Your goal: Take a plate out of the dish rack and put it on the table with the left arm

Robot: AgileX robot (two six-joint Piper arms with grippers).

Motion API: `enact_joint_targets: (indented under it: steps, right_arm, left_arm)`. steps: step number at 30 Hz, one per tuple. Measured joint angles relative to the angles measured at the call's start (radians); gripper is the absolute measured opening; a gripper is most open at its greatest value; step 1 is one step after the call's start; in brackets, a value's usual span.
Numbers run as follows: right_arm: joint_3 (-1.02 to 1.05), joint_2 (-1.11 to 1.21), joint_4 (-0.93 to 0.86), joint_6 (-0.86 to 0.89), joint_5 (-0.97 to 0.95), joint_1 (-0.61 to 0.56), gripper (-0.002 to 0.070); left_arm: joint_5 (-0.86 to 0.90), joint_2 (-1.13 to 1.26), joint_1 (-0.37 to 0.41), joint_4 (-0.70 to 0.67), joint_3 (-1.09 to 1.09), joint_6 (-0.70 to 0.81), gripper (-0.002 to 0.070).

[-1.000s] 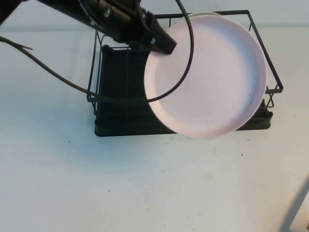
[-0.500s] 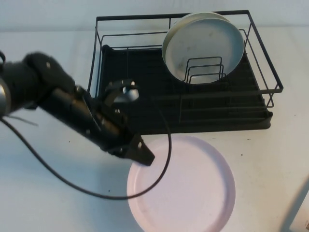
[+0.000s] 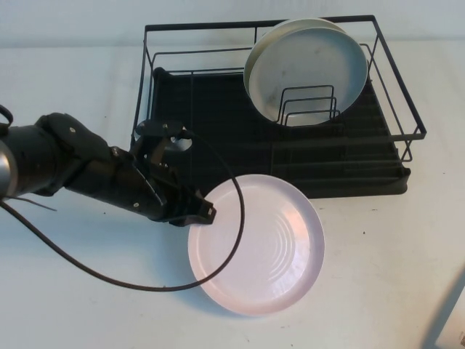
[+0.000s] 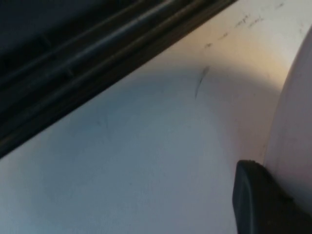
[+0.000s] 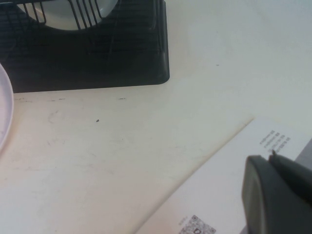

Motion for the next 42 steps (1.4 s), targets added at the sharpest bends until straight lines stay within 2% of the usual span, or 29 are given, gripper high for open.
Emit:
enact_joint_targets:
  steps: [5, 8, 13, 18, 21, 23, 25, 28, 32, 37, 42]
  right_arm:
    - [0.000, 0.000, 0.000, 0.000, 0.000, 0.000, -0.0018]
    - [0.000, 0.000, 0.000, 0.000, 0.000, 0.000, -0.0018]
    - [0.000, 0.000, 0.000, 0.000, 0.000, 0.000, -0.0018]
    - [0.000, 0.000, 0.000, 0.000, 0.000, 0.000, -0.0018]
    - [0.000, 0.000, 0.000, 0.000, 0.000, 0.000, -0.0018]
    - [0.000, 0.000, 0.000, 0.000, 0.000, 0.000, -0.0018]
    - [0.000, 0.000, 0.000, 0.000, 0.000, 0.000, -0.0018]
    - [0.000, 0.000, 0.000, 0.000, 0.000, 0.000, -0.0018]
    - [0.000, 0.000, 0.000, 0.000, 0.000, 0.000, -0.0018]
    - [0.000, 0.000, 0.000, 0.000, 0.000, 0.000, -0.0018]
    - [0.000, 0.000, 0.000, 0.000, 0.000, 0.000, -0.0018]
  left_arm:
    - [-0.023, 0.006, 0.000, -0.003, 0.000, 0.029, 0.0061]
    - [-0.025, 0.026, 0.000, 0.010, 0.000, 0.042, 0.0139]
    - [-0.021, 0.048, 0.000, 0.046, 0.000, 0.047, 0.0317]
    - [-0.021, 0.039, 0.004, 0.097, 0.000, 0.042, 0.0361]
    - [-0.013, -0.013, 0.024, 0.121, 0.001, 0.025, 0.0327]
    - [-0.011, -0.071, 0.036, 0.150, 0.001, 0.006, 0.0244]
    - [-0.008, -0.150, 0.046, 0.195, 0.001, -0.013, 0.0116]
    - [-0.001, -0.273, 0.048, 0.267, 0.002, -0.038, 0.0032]
    - [-0.040, -0.440, 0.048, 0.291, 0.056, -0.057, 0.0007]
    - [-0.158, -0.646, 0.048, 0.296, 0.232, -0.121, 0.0001]
    - [-0.173, -0.823, 0.048, 0.298, 0.372, -0.148, 0.0000]
